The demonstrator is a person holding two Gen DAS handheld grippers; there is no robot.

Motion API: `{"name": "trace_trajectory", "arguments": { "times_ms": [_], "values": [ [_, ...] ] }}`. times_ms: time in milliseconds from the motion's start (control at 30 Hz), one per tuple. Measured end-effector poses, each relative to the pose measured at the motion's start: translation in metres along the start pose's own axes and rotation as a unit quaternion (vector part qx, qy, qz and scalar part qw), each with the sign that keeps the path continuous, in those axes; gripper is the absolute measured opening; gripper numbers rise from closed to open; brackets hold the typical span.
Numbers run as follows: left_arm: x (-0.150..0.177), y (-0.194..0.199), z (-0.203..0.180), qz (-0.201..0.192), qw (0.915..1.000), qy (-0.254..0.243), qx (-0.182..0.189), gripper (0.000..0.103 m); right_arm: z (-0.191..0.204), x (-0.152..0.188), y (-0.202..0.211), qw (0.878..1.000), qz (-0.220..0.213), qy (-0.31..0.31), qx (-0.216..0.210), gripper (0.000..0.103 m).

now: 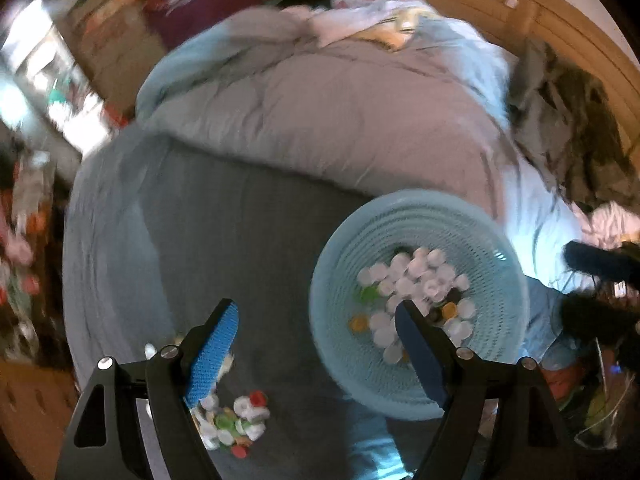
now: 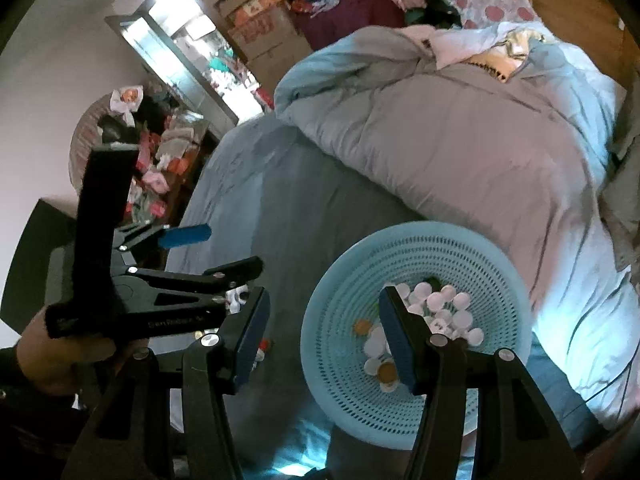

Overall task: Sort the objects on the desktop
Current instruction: 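Grasp a white cap with the left gripper while the right gripper grasps a white cap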

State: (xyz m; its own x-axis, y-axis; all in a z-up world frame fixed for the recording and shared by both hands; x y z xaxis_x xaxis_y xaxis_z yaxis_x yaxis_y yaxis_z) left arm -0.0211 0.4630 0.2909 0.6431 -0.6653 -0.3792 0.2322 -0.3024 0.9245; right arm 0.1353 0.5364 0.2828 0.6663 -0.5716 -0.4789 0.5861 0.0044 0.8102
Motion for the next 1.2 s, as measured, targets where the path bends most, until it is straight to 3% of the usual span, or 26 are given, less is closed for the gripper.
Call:
{"name": "trace_trajectory", "arguments": {
  "times_ms": [167, 333, 433, 600, 733, 933, 1067, 1133, 1200],
  "values": [
    [0.083, -0.033, 0.097, 0.032, 0.9940, 0.104, -0.009, 0.085, 0.033, 0.012, -0.041, 0.998, 0.056, 0.033, 0.009, 0.055],
    [0.214, -0.055, 0.208, 0.029, 0.9704, 0.237, -0.038, 0.084, 0.081, 0.033, -0.087, 0.990, 0.119, 0.073, 0.013, 0.055],
    [0.278, -0.059, 0.254, 0.018, 0.9610, 0.271, -0.055, 0.084, 0.115, 0.051, -0.119, 0.981, 0.163, 0.101, 0.012, 0.055],
    [0.360, -0.082, 0.294, 0.034, 0.9558, 0.288, -0.051, 0.084, 0.166, 0.074, -0.168, 0.969, 0.211, 0.130, 0.003, 0.055],
    [0.382, -0.096, 0.309, 0.022, 0.9543, 0.295, -0.044, 0.084, 0.213, 0.089, -0.199, 0.961, 0.231, 0.152, -0.010, 0.055],
    [0.378, -0.114, 0.300, 0.001, 0.9646, 0.264, -0.011, 0.083, 0.259, 0.097, -0.232, 0.952, 0.245, 0.184, -0.021, 0.055],
    [0.377, -0.124, 0.302, -0.001, 0.9647, 0.263, -0.010, 0.083, 0.278, 0.090, -0.248, 0.950, 0.240, 0.197, -0.025, 0.055],
    [0.382, -0.129, 0.307, 0.003, 0.9612, 0.276, -0.007, 0.068, 0.287, 0.086, -0.259, 0.950, 0.235, 0.203, -0.025, 0.055],
    [0.384, -0.137, 0.311, 0.013, 0.9579, 0.287, -0.005, 0.035, 0.294, 0.082, -0.265, 0.951, 0.227, 0.207, -0.025, 0.055]
  ]
}}
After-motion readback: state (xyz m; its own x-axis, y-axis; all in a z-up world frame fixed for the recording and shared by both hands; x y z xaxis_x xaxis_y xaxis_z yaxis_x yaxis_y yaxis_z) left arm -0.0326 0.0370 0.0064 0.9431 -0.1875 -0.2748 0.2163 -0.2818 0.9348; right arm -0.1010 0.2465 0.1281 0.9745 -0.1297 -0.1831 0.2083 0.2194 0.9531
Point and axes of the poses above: each gripper's, at about its wrist camera, not at the fingertips, and y roughly against the way its jaws point, z to its left, x to its underside, the point moved 2 cm from there along -y, roughly the way its jaws point, and after that the axes turned 7 degrees about x, right-handed, at the moved point
